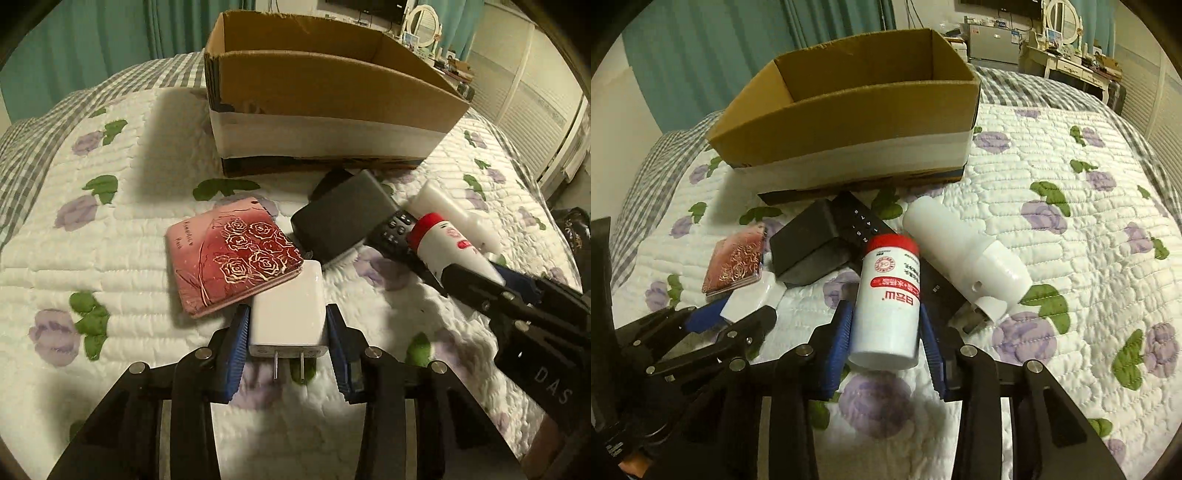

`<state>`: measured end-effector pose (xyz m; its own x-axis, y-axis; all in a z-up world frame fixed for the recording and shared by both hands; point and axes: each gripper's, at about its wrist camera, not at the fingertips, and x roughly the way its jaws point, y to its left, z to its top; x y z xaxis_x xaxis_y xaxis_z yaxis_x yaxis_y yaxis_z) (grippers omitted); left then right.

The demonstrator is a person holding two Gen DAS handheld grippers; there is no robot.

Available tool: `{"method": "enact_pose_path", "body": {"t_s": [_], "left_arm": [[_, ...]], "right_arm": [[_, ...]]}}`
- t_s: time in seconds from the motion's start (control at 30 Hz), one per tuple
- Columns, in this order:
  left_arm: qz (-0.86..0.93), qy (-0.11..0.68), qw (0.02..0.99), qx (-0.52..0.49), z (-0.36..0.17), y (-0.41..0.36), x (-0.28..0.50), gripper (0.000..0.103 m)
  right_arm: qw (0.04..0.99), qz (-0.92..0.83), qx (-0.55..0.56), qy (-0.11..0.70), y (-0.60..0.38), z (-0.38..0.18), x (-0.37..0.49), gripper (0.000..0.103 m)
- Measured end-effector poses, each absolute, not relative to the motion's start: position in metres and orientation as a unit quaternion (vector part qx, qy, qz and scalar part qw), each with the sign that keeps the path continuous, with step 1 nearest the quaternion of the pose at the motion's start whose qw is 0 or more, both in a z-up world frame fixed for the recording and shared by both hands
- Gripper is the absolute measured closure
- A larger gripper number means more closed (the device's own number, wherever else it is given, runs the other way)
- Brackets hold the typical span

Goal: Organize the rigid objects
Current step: 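Grasp the white charger with left tool while right tool grasps the pill bottle, then lower both held items into the box and open both tools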

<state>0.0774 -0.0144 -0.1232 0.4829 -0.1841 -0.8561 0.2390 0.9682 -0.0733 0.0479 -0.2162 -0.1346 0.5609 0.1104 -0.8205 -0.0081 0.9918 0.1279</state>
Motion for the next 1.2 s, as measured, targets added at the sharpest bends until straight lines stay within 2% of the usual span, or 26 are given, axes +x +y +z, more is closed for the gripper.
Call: {"method": "enact_pose_path", "body": {"t_s": [0.23,0.47,0.8,1.0,1.2], "left_arm": [[-0.124,0.469,0.874,0.003,-0.086,-0.002,0.063,0.063],[-0.144,0.407,0.902,-0.009,-0.013,-0.001,0.064,0.063],[-0.143,0.335,0.931,0.017,0.071,-0.012,0.115,0.063],[-0.138,0.336,0.932,0.016,0.070,-0.024,0.175,0.063],[-0.127,0.362,0.923,0.022,0.024,-0.044,0.238,0.063]], "right_arm": [[0.898,0.020,0.031,0.438,-0.214,-0.094,0.031,0.067],[0.918,0.027,0.017,0.396,-0.203,-0.041,0.022,0.067],[0.945,0.043,0.005,0.324,-0.205,0.048,0.072,0.067],[0.952,0.045,0.015,0.303,-0.215,0.065,0.131,0.067],[0.943,0.044,0.026,0.329,-0.227,0.019,0.197,0.067]]}}
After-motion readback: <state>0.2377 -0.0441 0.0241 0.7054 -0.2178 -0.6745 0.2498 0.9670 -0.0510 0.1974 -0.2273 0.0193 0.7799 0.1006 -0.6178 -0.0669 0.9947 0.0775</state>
